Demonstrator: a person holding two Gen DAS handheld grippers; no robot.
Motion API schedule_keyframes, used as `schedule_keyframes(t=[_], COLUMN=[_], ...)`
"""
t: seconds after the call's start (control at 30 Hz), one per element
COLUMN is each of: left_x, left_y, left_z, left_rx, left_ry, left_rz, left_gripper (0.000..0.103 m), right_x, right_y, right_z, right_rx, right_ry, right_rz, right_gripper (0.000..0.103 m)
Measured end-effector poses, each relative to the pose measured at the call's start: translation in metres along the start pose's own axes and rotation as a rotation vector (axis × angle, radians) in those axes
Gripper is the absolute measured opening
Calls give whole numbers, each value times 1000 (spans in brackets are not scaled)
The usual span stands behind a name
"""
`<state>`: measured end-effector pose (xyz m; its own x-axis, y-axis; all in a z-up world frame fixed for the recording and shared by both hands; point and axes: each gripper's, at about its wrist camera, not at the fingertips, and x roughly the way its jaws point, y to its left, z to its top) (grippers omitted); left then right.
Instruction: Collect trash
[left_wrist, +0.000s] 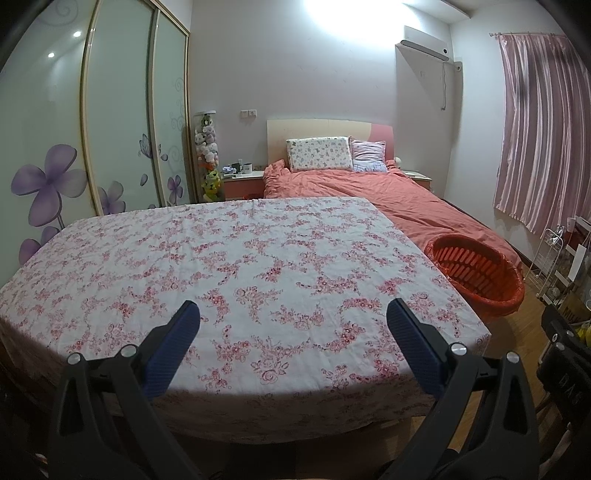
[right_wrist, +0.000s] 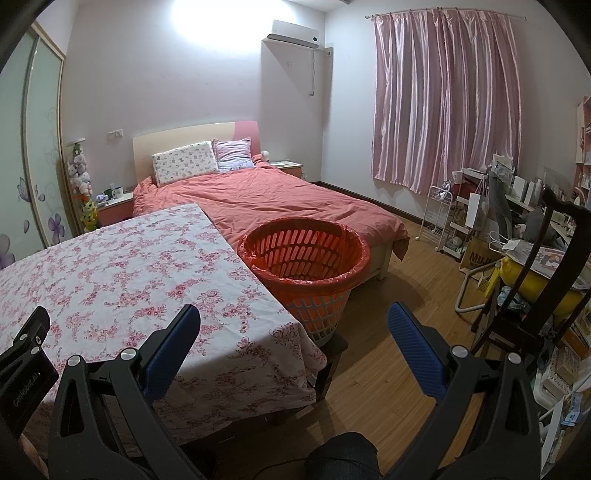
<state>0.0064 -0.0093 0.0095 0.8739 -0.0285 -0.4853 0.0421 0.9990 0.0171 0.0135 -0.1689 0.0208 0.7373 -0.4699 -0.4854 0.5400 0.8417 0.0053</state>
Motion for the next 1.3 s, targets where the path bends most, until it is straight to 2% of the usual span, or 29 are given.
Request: schedule_keyframes(t=[1.3], left_x=[1], left_y=[2], left_z=[0], left_rx=[-7], left_ry=[7], left_rz=[-3], left_gripper=[99], right_x=[0], right_y=[3], right_z=[1], right_rx=[-1], right_ry=[-1], right_rz=[-1], right_gripper=[101])
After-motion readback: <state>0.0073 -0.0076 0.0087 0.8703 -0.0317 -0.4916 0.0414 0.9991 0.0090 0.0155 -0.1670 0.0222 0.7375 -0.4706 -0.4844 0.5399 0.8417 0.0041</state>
